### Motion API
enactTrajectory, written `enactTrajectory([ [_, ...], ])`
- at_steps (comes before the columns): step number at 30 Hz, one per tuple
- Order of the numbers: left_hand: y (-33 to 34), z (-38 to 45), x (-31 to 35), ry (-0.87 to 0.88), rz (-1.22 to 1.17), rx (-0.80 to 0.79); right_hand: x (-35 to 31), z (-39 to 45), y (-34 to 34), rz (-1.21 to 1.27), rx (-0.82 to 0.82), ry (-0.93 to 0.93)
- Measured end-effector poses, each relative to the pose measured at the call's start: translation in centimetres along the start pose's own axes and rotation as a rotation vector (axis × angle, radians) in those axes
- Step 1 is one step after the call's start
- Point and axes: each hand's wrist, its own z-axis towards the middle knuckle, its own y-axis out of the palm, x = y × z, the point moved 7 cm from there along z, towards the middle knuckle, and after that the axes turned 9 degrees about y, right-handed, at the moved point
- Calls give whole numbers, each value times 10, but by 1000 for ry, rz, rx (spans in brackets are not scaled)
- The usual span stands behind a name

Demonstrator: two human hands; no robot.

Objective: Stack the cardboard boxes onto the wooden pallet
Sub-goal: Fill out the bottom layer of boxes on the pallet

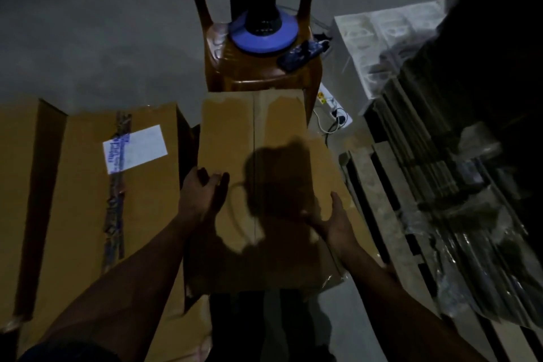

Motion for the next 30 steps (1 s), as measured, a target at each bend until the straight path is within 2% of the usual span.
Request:
enactTrajectory([
  [5,13,38,-31,-43,52,-10,15,35,25,101,-37,85],
  [11,21,49,-39,14,92,-28,6,56,44,155,-89,5],
  [19,20,47,-61,-45,15,-86,0,71,50,215,-82,-8],
  [24,24,36,-61,-22,10,-123,14,72,47,144,-34,23],
  [30,28,-10,-51,-74,41,-147,27,36,17,20,33,60],
])
